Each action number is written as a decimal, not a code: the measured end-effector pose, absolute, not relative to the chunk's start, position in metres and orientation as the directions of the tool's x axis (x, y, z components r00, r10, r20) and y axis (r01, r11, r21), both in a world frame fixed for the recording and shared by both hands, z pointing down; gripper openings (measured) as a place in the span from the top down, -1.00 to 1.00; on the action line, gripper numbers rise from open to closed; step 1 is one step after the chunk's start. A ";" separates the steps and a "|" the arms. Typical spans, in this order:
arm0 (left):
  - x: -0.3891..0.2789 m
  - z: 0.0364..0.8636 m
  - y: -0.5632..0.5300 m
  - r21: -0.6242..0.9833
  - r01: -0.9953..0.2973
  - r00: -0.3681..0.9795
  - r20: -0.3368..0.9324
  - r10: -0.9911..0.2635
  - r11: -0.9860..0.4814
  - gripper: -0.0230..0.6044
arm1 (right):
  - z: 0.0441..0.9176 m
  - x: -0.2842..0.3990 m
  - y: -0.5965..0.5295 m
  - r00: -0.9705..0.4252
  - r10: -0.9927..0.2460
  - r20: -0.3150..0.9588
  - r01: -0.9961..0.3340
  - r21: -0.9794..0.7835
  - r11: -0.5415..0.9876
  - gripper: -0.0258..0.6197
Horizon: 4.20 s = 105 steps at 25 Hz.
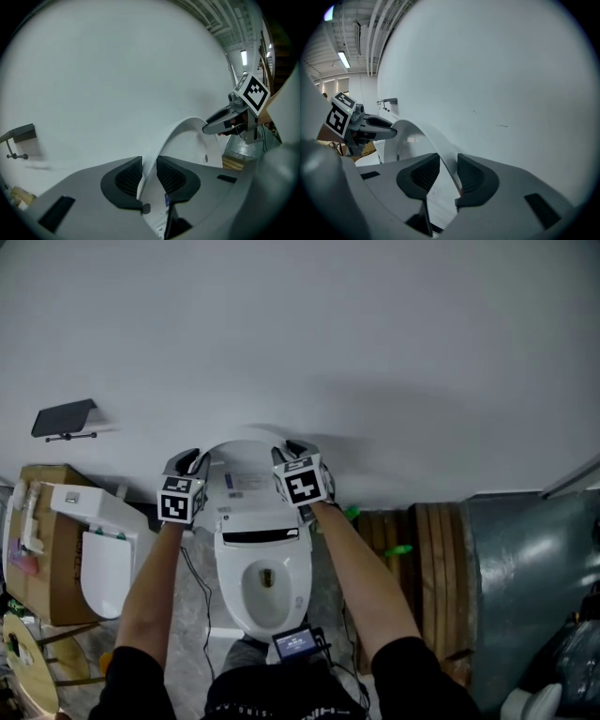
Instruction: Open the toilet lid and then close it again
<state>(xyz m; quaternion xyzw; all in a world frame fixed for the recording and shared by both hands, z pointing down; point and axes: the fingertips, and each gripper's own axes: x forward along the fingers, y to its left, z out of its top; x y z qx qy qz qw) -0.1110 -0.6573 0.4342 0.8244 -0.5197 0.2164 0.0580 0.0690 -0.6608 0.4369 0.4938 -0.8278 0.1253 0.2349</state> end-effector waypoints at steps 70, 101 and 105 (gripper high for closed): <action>-0.117 0.406 -0.233 0.070 -0.756 0.645 0.246 -0.723 -0.651 0.90 | 0.399 0.045 -0.248 -0.484 -0.793 0.369 -0.871 -0.119 0.477 0.88; -0.058 0.397 -0.196 0.066 -0.773 0.625 0.243 -0.741 -0.631 0.90 | 0.401 0.079 -0.205 -0.543 -0.756 0.366 -0.832 -0.109 0.544 0.88; -0.058 0.397 -0.195 0.060 -0.773 0.624 0.249 -0.740 -0.632 0.90 | 0.402 0.081 -0.204 -0.541 -0.754 0.373 -0.833 -0.115 0.541 0.88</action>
